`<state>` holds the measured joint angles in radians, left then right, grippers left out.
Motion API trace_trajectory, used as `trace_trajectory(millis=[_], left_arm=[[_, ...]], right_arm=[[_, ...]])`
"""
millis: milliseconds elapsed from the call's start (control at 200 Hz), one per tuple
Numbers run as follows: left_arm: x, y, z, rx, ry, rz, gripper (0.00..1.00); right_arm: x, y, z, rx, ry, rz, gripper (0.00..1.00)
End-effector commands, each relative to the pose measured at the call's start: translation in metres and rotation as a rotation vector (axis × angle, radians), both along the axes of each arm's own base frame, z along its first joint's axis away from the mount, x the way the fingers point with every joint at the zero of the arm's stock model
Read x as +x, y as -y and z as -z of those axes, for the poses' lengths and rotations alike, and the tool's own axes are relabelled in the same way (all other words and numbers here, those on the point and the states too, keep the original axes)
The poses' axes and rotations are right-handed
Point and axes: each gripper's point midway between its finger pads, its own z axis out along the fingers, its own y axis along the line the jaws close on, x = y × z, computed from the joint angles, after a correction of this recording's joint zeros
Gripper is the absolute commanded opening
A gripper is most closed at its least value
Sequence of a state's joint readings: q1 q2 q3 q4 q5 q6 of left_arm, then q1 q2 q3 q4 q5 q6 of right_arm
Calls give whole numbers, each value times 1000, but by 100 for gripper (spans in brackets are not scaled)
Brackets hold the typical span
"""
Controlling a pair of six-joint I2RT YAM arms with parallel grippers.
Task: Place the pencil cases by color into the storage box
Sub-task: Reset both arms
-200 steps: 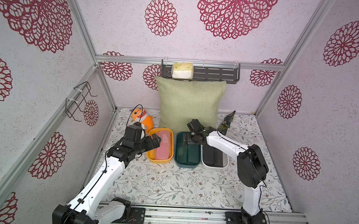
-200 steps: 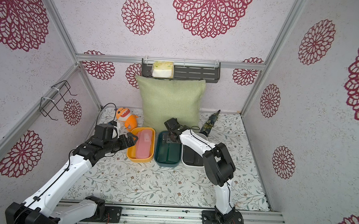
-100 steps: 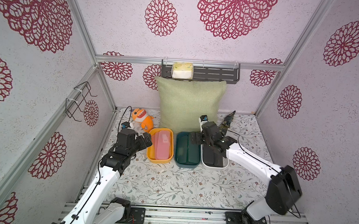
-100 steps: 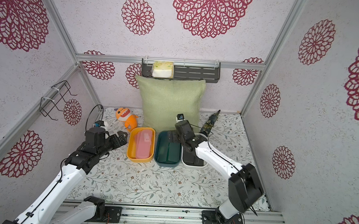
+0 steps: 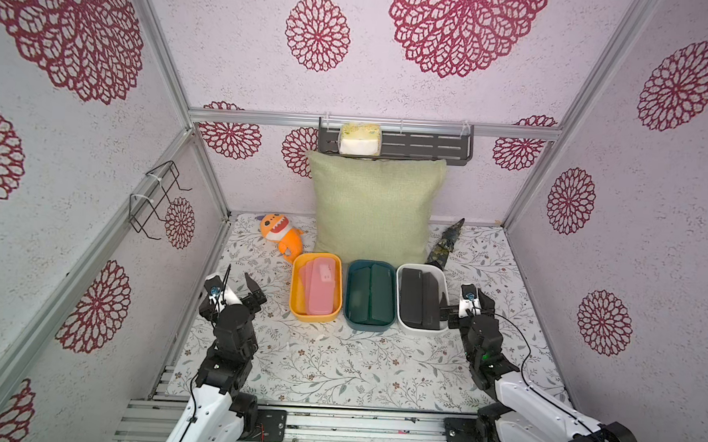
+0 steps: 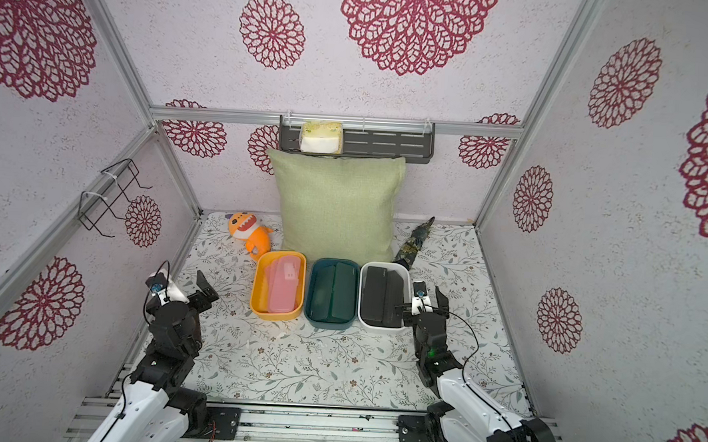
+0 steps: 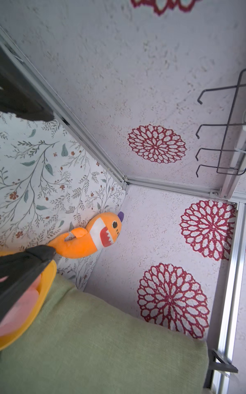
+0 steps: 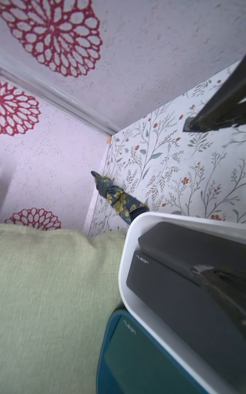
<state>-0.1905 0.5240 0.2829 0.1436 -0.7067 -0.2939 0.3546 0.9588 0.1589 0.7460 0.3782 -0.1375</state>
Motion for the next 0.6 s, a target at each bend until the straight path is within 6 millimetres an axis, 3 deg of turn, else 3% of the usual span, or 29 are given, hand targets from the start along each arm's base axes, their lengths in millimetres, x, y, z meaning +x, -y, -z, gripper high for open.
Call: trace_trajectory(millis=[0,115,260,340,470,495,595], left_arm=[[-16,-15,-13,54,157,-86,98],[-16,-22,21,94,119,-97,99],[1,-28,41,65,103,-35,97],[20,-28,46,79,68,17,97],[57,-23,57,96,50,92,97],[64,-18,58,100,65,126,97],[89,-17,87,113,-6,155,97]], right_arm=[[-2,8,-30,135,180,0,99],[-3,18,-15,158,179,18,99],[-6,27,-11,151,231,34,99],[-4,29,-16,120,268,26,99],[16,25,8,98,211,-24,99],[19,26,2,92,245,-16,99],[35,26,17,115,143,-37,99]])
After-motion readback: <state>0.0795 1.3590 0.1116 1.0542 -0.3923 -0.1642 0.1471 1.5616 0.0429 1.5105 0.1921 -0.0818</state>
